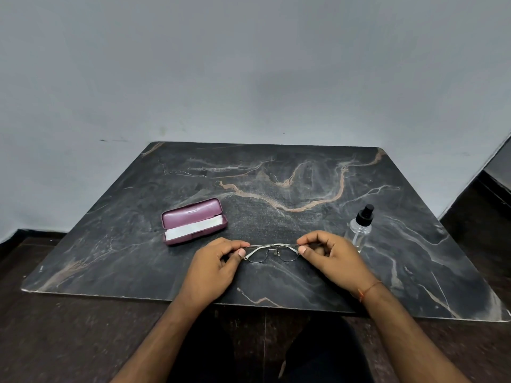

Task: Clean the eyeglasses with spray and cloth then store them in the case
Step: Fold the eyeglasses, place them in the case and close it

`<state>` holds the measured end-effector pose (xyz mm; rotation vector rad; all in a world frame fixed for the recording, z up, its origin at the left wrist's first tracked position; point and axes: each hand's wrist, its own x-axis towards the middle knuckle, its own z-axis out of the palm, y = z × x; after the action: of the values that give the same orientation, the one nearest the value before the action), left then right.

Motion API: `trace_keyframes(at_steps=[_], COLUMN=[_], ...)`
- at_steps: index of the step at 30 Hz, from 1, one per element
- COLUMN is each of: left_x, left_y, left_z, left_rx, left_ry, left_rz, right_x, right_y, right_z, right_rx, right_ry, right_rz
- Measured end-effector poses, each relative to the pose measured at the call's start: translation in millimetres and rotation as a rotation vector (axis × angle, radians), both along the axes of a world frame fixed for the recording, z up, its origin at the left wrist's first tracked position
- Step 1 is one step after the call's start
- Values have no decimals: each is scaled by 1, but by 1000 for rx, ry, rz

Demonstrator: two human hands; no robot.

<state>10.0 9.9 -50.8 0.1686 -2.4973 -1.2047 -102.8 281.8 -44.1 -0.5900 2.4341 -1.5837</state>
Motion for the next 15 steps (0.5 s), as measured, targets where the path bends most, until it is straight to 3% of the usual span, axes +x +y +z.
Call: trace_keyframes(at_steps=[11, 15], left_x=[-5, -7], left_y=[-2, -4], left_z=[-7, -7], left_rx=[43, 26], left_ry=[-13, -15], left_rz=[-34, -24], right_x=[13, 14], right_y=[4, 3], right_z=[9, 13], right_rx=[-9, -112], right_ry=[-8, -100], right_rz=[104, 82])
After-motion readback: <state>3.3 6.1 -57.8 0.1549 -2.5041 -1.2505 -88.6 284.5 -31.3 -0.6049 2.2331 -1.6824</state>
